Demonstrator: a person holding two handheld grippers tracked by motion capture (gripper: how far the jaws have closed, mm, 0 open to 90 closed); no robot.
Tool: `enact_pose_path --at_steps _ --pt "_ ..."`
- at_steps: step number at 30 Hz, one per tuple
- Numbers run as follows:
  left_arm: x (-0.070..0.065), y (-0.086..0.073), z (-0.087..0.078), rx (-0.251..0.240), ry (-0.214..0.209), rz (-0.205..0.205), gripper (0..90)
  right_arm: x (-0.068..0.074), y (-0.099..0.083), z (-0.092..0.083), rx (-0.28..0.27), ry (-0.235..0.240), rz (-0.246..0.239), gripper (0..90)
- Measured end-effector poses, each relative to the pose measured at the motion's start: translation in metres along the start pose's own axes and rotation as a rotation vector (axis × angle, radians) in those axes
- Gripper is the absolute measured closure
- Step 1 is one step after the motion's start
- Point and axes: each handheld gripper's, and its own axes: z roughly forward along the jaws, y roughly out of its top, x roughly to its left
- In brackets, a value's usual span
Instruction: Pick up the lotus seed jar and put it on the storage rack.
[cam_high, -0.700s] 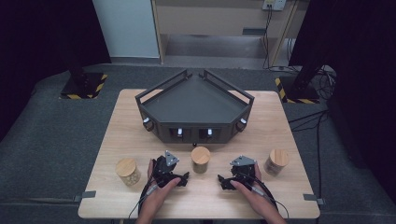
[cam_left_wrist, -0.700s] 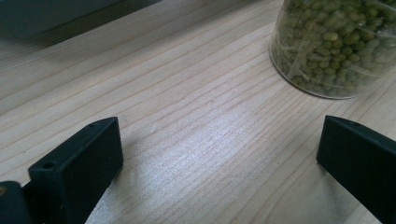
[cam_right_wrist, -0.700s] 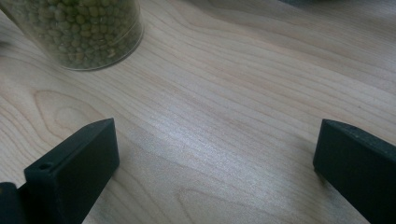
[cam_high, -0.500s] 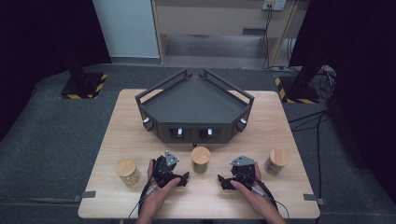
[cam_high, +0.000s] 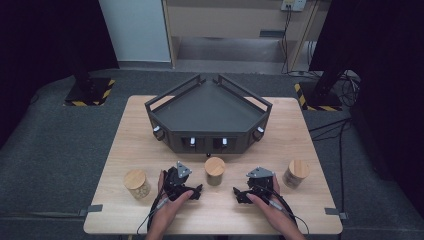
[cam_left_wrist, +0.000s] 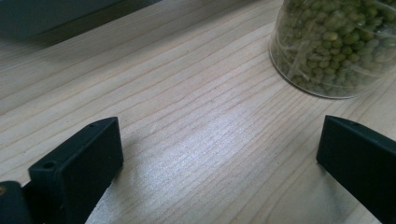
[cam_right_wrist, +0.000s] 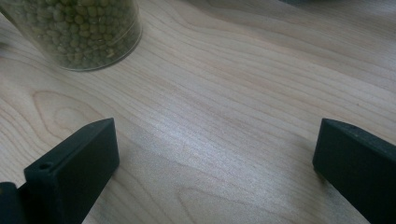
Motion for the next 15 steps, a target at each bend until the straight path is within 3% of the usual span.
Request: enact_pose_path --at_steps 5,8,15 --pt "0.001 0.004 -0.001 0.016 -0.005 0.001 0.0 0.001 0.000 0.000 0.000 -0.004 0.003 0.4" --pt "0.003 0.008 -0.006 0.014 -0.012 -0.033 3.6 0.001 0.000 0.000 0.000 -0.004 0.004 0.4" --pt "-0.001 0.020 -0.026 -0.002 0.012 -0.014 3.5 0.001 0.000 0.000 0.000 -0.005 0.005 0.4"
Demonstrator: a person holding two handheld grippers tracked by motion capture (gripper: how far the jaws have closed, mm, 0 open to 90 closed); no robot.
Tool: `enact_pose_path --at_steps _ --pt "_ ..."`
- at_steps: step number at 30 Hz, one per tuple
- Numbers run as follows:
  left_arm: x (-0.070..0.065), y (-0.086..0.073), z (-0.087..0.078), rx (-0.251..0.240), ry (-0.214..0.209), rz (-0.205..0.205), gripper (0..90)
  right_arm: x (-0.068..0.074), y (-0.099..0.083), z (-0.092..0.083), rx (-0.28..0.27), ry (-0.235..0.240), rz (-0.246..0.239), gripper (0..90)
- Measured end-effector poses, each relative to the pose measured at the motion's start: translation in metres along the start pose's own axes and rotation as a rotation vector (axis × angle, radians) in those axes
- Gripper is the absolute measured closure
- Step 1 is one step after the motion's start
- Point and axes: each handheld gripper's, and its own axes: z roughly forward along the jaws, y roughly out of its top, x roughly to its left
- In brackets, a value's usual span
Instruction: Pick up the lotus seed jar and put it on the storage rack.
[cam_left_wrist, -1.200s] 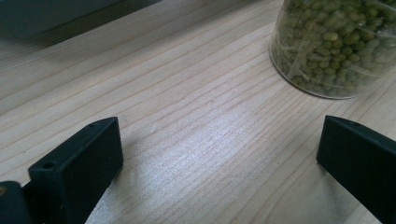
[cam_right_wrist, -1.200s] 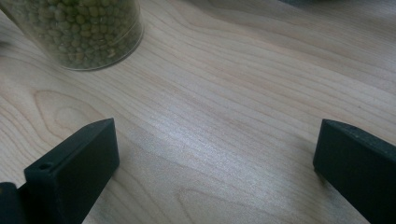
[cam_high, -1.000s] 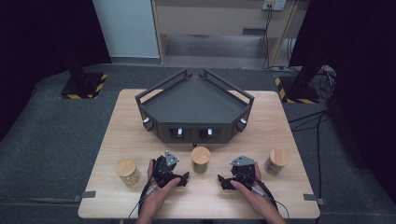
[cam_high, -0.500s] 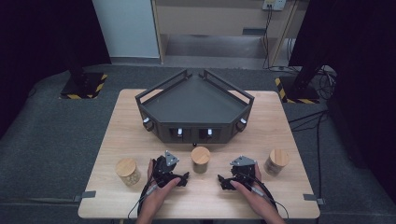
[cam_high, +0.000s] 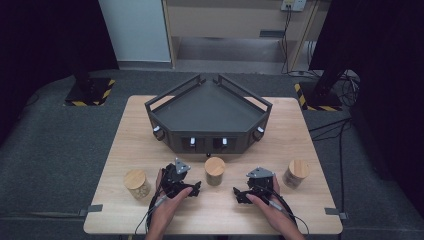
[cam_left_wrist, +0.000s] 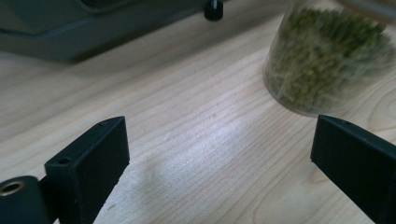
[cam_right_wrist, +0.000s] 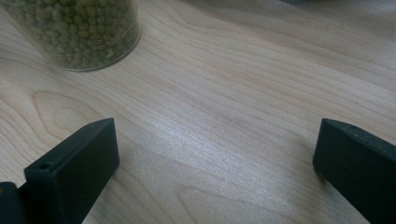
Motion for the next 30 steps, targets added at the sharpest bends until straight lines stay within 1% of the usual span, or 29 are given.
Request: enact_pose_path --at_steps 3,6,8,11,16,24,30 --pt "-0.002 0.004 -0.008 -0.011 -0.001 0.014 3.4 0.000 0.000 0.000 0.000 -0.002 0.001 0.4" --pt "-0.002 0.006 -0.016 -0.035 -0.001 0.020 3.4 0.001 0.000 0.000 0.000 -0.003 0.003 0.4" --pt "-0.002 0.007 -0.021 -0.045 0.008 0.025 3.4 0.001 0.000 0.000 0.000 -0.004 0.004 0.4" --pt "0.001 0.008 -0.028 -0.057 0.013 0.023 3.4 0.001 0.000 0.000 0.000 -0.006 0.006 0.4" --pt "0.005 0.007 -0.040 -0.074 0.021 0.038 3.4 0.002 0.000 0.000 0.000 -0.007 0.007 0.4" --pt "0.013 0.007 -0.058 -0.108 0.031 0.043 3.3 0.002 -0.001 -0.001 0.000 -0.008 0.009 0.4" --pt "0.018 0.008 -0.066 -0.114 0.044 0.046 3.3 0.003 -0.001 -0.001 0.000 -0.010 0.010 0.4"
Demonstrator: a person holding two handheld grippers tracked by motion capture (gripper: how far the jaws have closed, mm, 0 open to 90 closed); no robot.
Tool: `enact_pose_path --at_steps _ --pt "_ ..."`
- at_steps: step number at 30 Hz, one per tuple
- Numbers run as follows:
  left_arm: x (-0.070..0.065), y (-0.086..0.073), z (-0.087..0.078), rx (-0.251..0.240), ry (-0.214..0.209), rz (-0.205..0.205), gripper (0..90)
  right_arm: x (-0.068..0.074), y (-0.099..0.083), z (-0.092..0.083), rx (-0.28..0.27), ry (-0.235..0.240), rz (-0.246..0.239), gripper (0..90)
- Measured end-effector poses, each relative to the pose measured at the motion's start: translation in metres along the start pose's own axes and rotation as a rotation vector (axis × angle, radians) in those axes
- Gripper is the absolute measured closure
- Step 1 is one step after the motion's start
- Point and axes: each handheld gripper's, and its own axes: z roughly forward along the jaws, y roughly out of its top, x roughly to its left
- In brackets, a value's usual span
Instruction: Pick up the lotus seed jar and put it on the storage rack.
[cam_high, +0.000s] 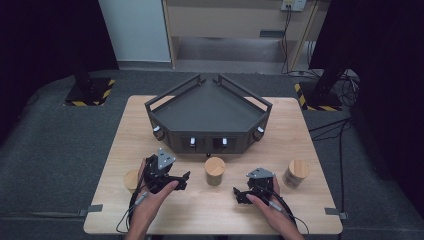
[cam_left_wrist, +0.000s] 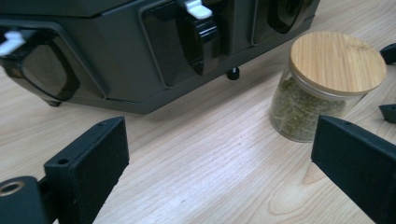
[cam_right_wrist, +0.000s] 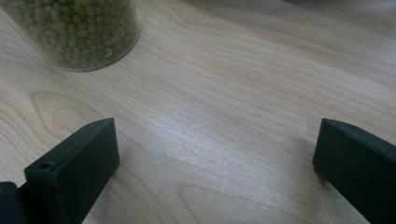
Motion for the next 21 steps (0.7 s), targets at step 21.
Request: enact_pose_path --at_steps 21 --pt "0.021 0.003 -0.027 -0.048 0.050 -0.012 2.9 0.001 0.000 0.000 -0.001 -0.002 0.001 0.4"
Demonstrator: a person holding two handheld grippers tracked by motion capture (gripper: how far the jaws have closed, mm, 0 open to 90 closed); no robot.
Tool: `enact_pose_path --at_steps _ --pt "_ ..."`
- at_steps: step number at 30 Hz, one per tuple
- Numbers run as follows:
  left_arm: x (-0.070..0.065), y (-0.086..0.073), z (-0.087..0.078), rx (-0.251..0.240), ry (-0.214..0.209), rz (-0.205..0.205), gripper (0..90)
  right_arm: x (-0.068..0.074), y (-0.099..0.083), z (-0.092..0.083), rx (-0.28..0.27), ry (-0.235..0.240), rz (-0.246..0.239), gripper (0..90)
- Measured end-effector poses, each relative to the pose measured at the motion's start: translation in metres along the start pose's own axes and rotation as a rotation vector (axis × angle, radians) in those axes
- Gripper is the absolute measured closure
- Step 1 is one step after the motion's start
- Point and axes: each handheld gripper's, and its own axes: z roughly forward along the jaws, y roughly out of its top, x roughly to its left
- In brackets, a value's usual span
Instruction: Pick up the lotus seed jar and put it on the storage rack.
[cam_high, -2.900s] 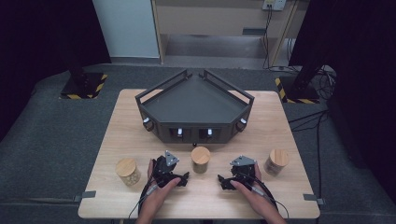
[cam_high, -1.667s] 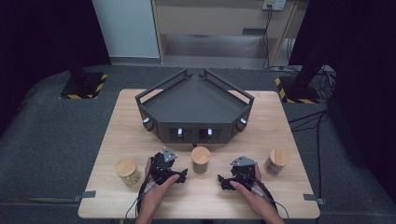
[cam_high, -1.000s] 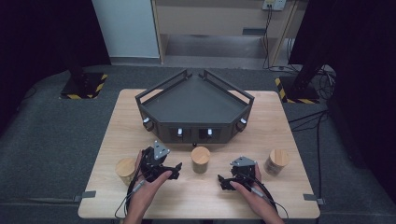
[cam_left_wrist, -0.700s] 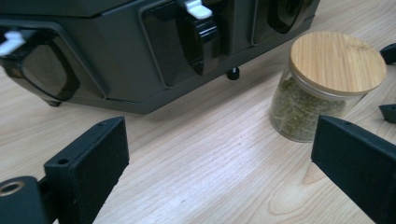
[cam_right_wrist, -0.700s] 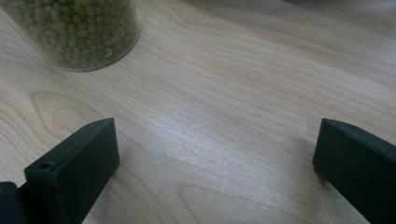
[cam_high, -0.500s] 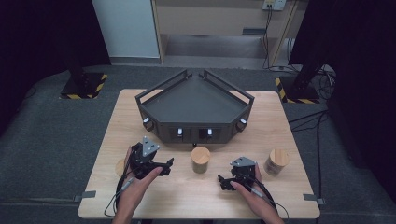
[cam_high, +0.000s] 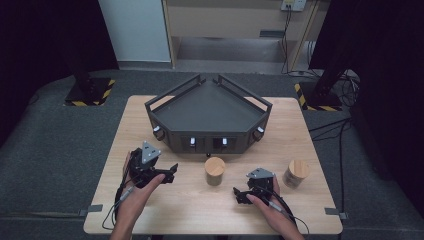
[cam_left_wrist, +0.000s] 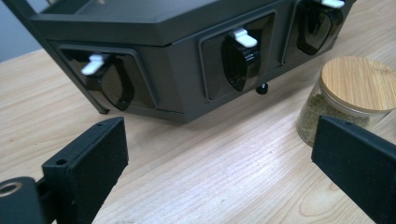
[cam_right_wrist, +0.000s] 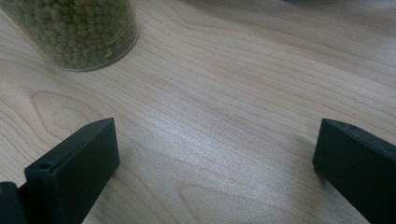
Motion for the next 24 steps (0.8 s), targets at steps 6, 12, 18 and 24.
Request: enact_pose_path --at_steps 6,12,18,24 --pt "0.006 -0.003 -0.005 -0.005 0.011 -0.006 2.9 0.000 0.000 0.000 0.000 0.000 0.000 0.4" --pt "0.017 -0.010 -0.009 -0.012 0.012 -0.032 2.7 0.000 0.000 0.000 0.000 0.000 0.000 0.4" --pt "0.025 -0.019 -0.012 -0.016 0.023 -0.049 2.8 0.000 0.000 0.000 0.000 0.000 0.000 0.4" --pt "0.028 -0.024 -0.015 -0.025 0.031 -0.047 2.6 0.000 0.000 0.000 0.000 0.000 0.000 0.4"
